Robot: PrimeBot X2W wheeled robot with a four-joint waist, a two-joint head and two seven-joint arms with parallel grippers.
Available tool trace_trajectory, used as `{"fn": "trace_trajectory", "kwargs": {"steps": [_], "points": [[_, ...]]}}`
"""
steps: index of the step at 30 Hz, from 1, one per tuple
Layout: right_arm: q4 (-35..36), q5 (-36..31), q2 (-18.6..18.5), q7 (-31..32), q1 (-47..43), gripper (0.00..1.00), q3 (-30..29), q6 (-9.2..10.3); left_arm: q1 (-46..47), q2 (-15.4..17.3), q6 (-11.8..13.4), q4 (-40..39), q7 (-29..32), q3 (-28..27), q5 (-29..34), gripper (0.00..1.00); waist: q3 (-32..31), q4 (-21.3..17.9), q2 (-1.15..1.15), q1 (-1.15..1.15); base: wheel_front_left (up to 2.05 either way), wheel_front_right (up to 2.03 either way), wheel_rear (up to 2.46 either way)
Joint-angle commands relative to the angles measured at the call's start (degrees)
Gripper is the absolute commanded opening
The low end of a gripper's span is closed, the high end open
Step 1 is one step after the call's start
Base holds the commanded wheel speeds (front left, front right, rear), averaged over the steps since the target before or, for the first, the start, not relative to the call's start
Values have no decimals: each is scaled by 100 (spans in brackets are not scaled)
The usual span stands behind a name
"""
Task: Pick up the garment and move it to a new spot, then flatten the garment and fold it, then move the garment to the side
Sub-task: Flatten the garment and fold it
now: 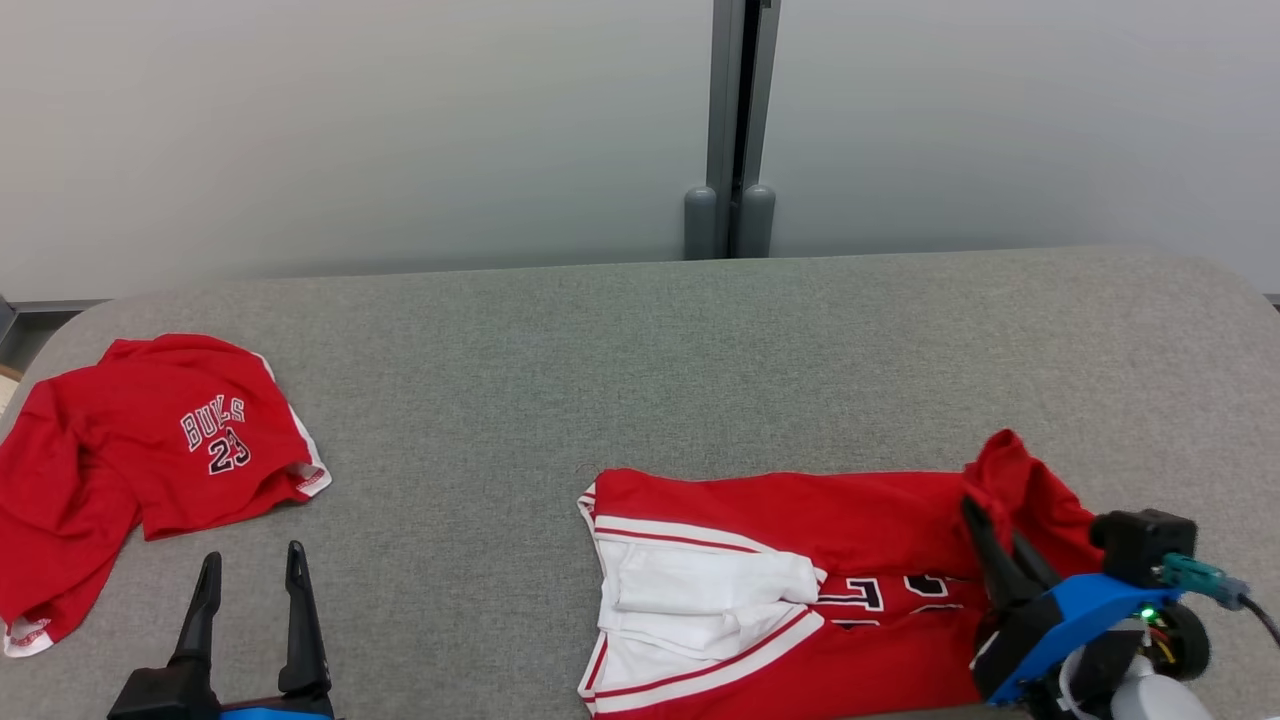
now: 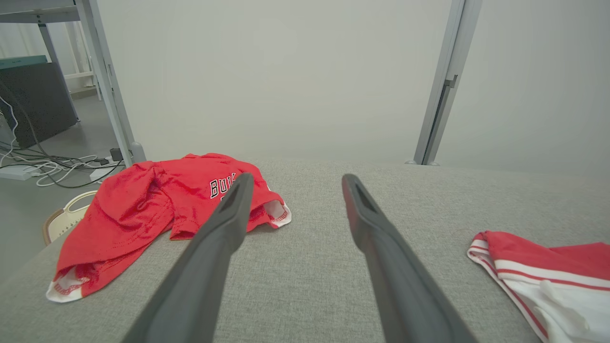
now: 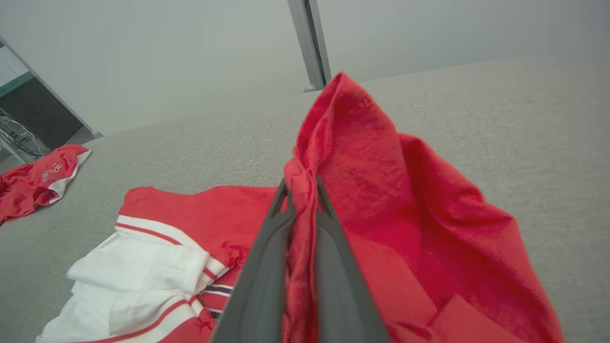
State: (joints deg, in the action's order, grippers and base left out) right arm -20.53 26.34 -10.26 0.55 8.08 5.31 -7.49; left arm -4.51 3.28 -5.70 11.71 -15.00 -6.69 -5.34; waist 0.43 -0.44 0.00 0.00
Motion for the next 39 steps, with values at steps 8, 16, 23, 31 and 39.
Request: {"fn": "trace_trajectory", "kwargs": {"steps": [8, 16, 23, 31, 39], "points": [[344, 100, 374, 202, 40, 0, 838, -1, 85, -22, -62, 67, -27, 47, 34, 100, 13, 197, 0, 0, 0, 0, 0], [186, 293, 627, 88, 427, 0, 1515, -1, 214, -27, -92, 113, -27, 60, 38, 100, 157, 356, 0, 0, 0, 0, 0], [-178, 515, 727, -126, 814, 0, 2036, -1, 336, -33, -110, 150, -27, 98, 52, 100, 246, 485, 0, 0, 0, 0, 0], [-525, 976, 734, -475, 1115, 0, 2579, -1, 403, -38, -120, 158, -27, 98, 10, 100, 322, 562, 0, 0, 0, 0, 0], [-857, 1159, 733, -849, 1339, 100, 2905, -1, 455, -41, -109, 216, -27, 113, -26, 100, 299, 509, 0, 0, 0, 0, 0]]}}
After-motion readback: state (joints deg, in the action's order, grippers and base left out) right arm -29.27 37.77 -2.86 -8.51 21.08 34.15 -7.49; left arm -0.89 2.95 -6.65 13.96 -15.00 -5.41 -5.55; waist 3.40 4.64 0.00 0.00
